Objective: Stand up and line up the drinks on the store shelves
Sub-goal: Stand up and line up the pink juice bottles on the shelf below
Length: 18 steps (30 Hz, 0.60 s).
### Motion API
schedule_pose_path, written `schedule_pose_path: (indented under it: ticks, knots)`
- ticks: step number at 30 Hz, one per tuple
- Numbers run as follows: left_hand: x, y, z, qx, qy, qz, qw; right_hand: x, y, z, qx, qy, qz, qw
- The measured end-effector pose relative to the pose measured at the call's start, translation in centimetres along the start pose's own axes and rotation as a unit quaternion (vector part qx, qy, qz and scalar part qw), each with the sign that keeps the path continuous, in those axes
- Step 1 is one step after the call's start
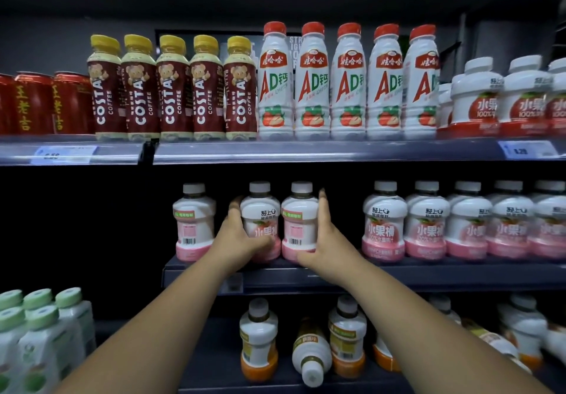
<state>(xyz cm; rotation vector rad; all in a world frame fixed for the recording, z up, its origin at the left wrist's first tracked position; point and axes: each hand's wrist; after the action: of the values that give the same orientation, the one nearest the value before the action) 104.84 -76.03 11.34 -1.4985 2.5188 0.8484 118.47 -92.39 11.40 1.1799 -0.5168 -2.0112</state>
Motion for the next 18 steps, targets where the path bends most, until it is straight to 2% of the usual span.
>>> schedule_pose_path:
  ticks: [5, 9, 13, 18]
  knots:
    - [0.4, -0.1, 0.0, -0.022, -0.006, -0.022, 1.000, 1.3, -0.9, 0.4, 0.070, 0.023, -0.107, 0.992]
    - [0.4, -0.1, 0.2, -0.018, -0.003, -0.026, 1.000, 1.0, -0.3, 0.3, 0.018, -0.035, -0.044, 0.998]
    - [0.7, 0.1, 0.1, -0.031, -0.005, -0.021, 0.999, 0.2, 0.1, 0.2, 0.011, -0.065, -0.088, 0.994]
    - [0.8, 0.1, -0.1, -0.054, -0.013, -0.021, 0.998, 0.2, 0.1, -0.1, -0.023, -0.078, -0.028, 0.996]
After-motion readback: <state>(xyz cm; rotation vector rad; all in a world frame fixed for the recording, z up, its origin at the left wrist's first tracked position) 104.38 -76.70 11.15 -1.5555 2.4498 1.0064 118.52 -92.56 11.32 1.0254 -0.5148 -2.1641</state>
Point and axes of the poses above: each hand's wrist, its own x-axis away from the middle knuckle, its own y-axis out of the back of the hand, z = x × y, and after that the axes turned 12 degrees about y, right-handed
